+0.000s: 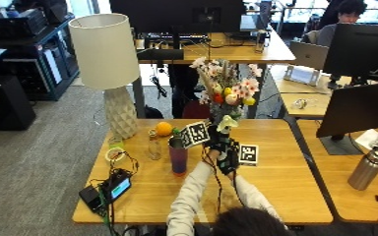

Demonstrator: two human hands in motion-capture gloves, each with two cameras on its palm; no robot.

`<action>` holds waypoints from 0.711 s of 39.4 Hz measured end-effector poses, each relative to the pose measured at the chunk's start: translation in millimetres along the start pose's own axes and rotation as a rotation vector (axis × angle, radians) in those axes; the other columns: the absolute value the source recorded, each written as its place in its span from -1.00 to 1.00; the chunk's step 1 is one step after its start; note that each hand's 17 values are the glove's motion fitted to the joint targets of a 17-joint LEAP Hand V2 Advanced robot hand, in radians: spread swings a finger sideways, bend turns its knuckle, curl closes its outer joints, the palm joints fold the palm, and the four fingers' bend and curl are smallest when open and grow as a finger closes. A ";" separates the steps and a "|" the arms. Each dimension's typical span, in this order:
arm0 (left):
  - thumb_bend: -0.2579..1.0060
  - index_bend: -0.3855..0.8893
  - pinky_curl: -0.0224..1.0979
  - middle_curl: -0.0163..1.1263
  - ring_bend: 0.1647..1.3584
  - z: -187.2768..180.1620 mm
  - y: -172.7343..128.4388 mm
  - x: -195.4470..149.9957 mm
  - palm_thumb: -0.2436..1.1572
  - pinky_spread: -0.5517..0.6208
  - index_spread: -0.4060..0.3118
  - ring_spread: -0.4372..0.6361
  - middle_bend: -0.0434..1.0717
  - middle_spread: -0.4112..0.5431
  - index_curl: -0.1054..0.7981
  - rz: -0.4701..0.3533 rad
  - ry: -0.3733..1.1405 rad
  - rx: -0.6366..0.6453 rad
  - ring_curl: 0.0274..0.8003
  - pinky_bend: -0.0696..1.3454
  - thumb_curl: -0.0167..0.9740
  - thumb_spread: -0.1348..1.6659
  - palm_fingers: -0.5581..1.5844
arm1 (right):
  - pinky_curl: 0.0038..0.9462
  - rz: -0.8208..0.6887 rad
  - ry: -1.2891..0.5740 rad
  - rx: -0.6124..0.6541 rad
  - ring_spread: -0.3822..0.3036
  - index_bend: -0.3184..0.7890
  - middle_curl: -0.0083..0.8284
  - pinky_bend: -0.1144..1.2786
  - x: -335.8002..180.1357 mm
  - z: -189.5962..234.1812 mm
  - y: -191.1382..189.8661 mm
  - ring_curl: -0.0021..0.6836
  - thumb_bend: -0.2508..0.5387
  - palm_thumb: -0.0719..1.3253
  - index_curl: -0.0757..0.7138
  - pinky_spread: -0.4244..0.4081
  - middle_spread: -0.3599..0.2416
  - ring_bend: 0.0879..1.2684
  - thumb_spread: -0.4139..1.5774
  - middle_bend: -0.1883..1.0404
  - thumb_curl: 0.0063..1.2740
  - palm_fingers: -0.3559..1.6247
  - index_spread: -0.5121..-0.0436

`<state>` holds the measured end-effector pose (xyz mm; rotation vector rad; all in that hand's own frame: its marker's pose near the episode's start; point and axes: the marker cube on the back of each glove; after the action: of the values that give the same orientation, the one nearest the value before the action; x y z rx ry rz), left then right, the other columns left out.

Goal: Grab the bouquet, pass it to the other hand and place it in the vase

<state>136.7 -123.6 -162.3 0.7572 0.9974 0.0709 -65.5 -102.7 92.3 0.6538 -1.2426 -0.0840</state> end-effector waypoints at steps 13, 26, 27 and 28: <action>-0.55 0.09 -0.19 0.00 0.05 -72.8 -72.8 56.3 0.47 -0.81 -0.79 -0.92 0.38 -0.89 0.24 0.132 0.053 0.275 0.09 -0.07 0.21 -0.24 0.86 | 0.00 -0.156 0.043 -0.181 -0.30 -0.33 0.33 0.14 6.6 6.9 -5.8 0.44 -0.54 0.23 0.41 -0.41 -0.13 0.20 -0.03 0.20 -0.03 0.30 0.27; -0.63 0.11 -0.17 0.02 0.08 -131.5 -132.6 11.8 0.52 -0.82 -0.84 -0.92 0.42 -0.91 0.36 0.068 -0.053 0.484 0.13 -0.03 0.36 -0.31 0.83 | -0.17 -0.061 0.164 -0.159 -0.21 -0.26 0.21 -0.04 12.2 -20.7 -4.5 0.27 -0.43 0.14 0.09 -0.17 -0.09 0.03 0.31 0.06 -0.15 0.39 0.28; -0.63 0.11 -0.17 0.02 0.08 -131.5 -133.7 5.3 0.52 -0.82 -0.83 -0.92 0.41 -0.92 0.37 0.058 -0.051 0.487 0.13 -0.03 0.37 -0.31 0.83 | -0.18 -0.070 0.160 -0.160 -0.21 -0.25 0.21 -0.06 11.5 -21.0 -4.2 0.26 -0.43 0.14 0.09 -0.15 -0.09 0.01 0.32 0.06 -0.15 0.40 0.29; -0.63 0.10 -0.17 0.02 0.08 -131.4 -134.4 -1.0 0.52 -0.82 -0.83 -0.92 0.41 -0.92 0.37 0.046 -0.047 0.489 0.13 -0.03 0.38 -0.31 0.82 | -0.19 -0.083 0.147 -0.162 -0.21 -0.25 0.21 -0.07 10.3 -20.9 -4.1 0.26 -0.42 0.14 0.08 -0.14 -0.09 0.00 0.34 0.05 -0.16 0.40 0.29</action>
<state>-3.4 -153.1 -284.1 1.2231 0.9621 -0.1563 -42.1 -101.5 95.5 0.5600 -1.0549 -0.2001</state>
